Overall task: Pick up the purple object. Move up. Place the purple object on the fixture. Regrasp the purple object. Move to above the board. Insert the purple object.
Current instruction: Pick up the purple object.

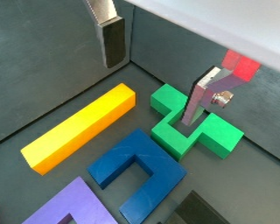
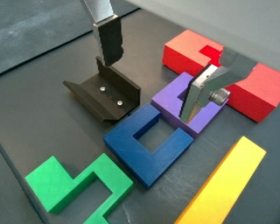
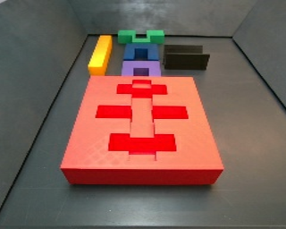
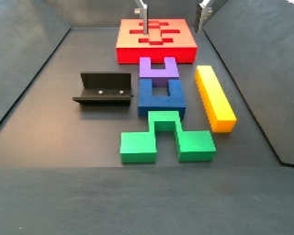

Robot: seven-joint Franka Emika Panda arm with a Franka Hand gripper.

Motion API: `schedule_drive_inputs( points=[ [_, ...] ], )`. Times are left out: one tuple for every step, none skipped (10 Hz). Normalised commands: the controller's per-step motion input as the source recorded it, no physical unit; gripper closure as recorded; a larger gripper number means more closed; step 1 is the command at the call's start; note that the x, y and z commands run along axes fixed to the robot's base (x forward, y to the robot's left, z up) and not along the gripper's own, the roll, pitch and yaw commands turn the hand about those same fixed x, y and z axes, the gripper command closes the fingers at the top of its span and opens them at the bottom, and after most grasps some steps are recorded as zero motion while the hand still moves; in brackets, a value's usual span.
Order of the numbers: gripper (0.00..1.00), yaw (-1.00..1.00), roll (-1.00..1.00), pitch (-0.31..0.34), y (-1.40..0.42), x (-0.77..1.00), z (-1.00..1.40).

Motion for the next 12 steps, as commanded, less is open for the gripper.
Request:
schedule_drive_inputs(
  points=[
    [0.00, 0.00, 0.00, 0.000, -0.03, 0.00, 0.00],
    [0.00, 0.00, 0.00, 0.000, -0.04, 0.00, 0.00],
    [0.00, -0.12, -0.02, -0.074, -0.39, 0.00, 0.00],
    [0.00, -0.19, -0.01, 0.000, -0.85, 0.43, -0.06],
    [0.00, -0.17, -0.02, 0.000, -0.69, 0.53, -0.31],
    [0.00, -0.14, -0.07, -0.020, -0.60, 0.58, -0.40],
    [0.00, -0.07, -0.08, -0.019, -0.56, 0.68, -0.52],
    [0.00, -0.01, -0.08, 0.000, -0.53, 0.79, -0.59],
    [0.00, 0.00, -0.08, 0.000, -0.50, 0.94, -0.68],
    [0.00, 0.00, -0.06, 0.016, -0.51, 0.94, -0.81],
    [0.00, 0.05, 0.07, 0.000, -0.59, 0.75, -0.91],
    [0.00, 0.05, 0.14, 0.000, -0.60, 0.68, -0.87]
  ],
)
